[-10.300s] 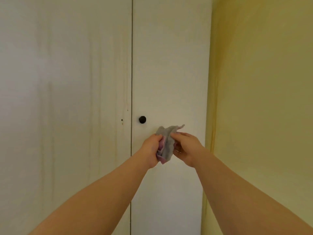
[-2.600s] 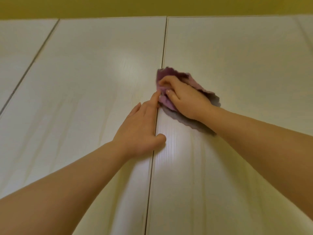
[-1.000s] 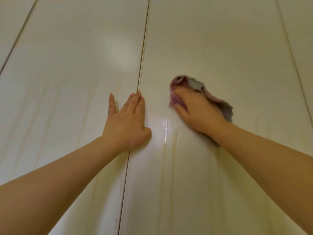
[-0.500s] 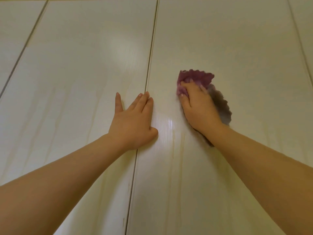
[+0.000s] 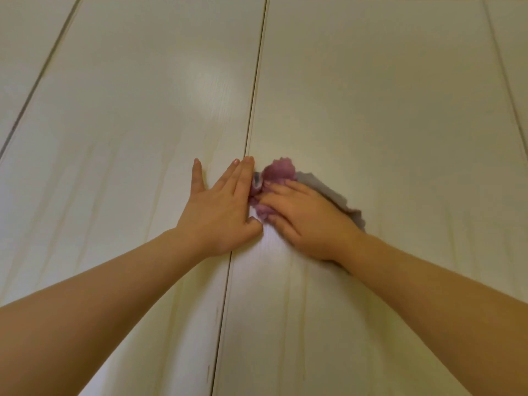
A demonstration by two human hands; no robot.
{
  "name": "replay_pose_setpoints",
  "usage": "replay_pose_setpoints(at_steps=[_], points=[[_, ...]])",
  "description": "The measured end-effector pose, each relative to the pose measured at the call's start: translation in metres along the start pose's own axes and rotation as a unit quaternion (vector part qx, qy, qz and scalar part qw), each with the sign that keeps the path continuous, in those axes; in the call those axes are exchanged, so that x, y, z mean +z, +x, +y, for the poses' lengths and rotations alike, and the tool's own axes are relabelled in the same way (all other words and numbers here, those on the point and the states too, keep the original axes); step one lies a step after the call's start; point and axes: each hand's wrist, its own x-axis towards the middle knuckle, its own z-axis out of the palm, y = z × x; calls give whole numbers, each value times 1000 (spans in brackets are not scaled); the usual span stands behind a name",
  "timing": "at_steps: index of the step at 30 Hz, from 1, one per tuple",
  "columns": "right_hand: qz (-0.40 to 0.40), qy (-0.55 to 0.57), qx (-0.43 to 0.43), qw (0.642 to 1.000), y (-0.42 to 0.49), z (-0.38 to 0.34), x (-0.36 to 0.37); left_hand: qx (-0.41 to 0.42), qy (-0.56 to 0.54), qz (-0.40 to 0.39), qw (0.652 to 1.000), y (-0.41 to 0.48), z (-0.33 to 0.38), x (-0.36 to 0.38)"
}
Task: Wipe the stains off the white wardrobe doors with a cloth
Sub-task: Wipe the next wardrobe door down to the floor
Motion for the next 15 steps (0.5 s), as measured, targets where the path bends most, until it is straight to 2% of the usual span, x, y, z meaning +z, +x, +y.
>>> replay_pose_setpoints(at_steps=[2,4,5,6,9,10,12,13,14,15], points=[[69,18,102,992,10,23,-18,8,22,-16,1000,0,-2,-3],[147,-9,197,969,11,33,-20,10,30,-21,999,0,-1,-5],[142,-36,194,970,6,25,-14,7,26,-21,999,-1,0,-3],[115,-48,156,980,-1,15,-7,2,17,-17,1000,0,2,-2],[4,-18,4,1000,-23,-1,2,-10,10,4,1000,1,10,1],[1,2,17,1000,-23,7,-6,-2,16,12,1000,2,14,1],[83,45,140,986,-20,26,-22,21,21,20,999,7,23,-1],[138,25,202,969,-19,35,-23,26,10,18,999,10,27,-1],[160,-11,244,956,-20,35,-20,25,-5,13,1000,11,28,-1],[160,-44,247,955,-22,29,-16,23,-21,10,999,12,28,0]])
